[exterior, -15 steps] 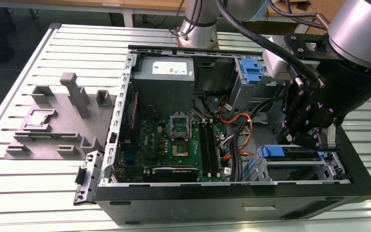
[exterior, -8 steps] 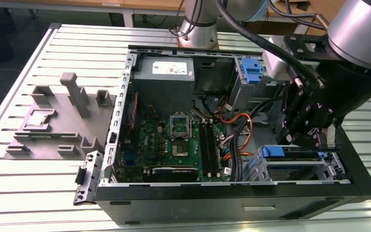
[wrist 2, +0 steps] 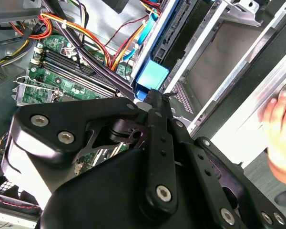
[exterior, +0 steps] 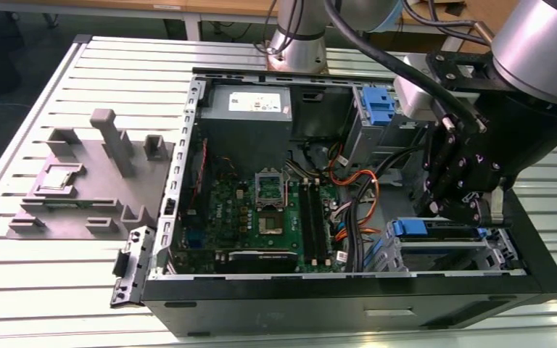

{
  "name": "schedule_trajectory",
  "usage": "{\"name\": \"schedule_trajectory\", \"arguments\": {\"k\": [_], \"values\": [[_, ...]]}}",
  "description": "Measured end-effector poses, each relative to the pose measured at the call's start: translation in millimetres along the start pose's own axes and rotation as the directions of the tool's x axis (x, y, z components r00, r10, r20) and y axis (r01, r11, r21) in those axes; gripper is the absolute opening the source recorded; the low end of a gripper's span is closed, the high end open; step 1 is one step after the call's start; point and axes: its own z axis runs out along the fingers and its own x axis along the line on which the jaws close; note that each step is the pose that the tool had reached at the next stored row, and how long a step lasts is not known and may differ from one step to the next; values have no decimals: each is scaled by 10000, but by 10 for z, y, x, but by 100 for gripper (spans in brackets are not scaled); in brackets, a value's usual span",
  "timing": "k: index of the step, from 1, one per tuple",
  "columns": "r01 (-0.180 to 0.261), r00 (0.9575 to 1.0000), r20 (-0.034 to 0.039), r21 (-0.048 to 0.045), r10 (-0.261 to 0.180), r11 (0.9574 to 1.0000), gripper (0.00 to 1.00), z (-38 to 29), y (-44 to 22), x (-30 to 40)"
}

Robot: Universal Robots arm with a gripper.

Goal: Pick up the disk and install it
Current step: 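Insert the first disk wire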

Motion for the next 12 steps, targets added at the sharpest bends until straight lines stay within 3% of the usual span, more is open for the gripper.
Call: {"name": "schedule_trajectory", "arguments": {"k": [12], "values": [[12, 10000, 0, 0, -12, 10000, 12, 5, -169, -11]]}}
